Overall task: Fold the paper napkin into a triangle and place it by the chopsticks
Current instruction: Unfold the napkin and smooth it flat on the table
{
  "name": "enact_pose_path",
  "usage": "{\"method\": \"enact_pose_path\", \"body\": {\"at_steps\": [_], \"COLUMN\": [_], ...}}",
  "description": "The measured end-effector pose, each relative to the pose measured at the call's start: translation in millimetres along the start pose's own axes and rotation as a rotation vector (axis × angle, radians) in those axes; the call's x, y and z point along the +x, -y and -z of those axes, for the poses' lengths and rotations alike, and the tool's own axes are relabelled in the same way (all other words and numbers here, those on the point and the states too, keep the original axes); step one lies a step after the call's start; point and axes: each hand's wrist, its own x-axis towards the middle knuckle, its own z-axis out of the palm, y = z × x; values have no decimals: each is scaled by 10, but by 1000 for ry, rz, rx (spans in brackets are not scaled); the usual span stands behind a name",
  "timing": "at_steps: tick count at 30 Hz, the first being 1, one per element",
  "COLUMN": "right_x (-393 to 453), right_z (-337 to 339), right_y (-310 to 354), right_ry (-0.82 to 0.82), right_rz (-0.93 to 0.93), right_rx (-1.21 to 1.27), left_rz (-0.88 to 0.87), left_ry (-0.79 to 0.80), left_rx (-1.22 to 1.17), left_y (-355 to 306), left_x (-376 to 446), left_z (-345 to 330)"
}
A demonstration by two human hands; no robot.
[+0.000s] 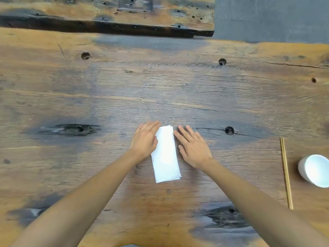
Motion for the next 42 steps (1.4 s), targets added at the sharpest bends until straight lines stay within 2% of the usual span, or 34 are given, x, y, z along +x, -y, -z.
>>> {"method": "enact_pose_path", "body": {"at_steps": [4,12,21,31,35,42], "right_x": [70,99,98,84,93,43], "right_z": [-58,-203,-262,-281,-255,-197], "right_y": [-67,-104,-121,-106,-98,-59], "right_ry": [18,-38,-90,-126,-88,-27], "right_rz": [11,33,32,19,20,-1], "right_rx": [3,-35,-30,-27,-30,-42], "left_rz": [38,104,98,-82,-170,-280], "left_ry": [-56,-28,57,-12,18,-38], "left_rx": [-71,-174,-247,-354,-329,-271], "left_y": [-25,-56,-44,123,230,465], "left_x": [129,358,462,315,174,-117], "left_z": [-21,-45,23,134,260,430]}}
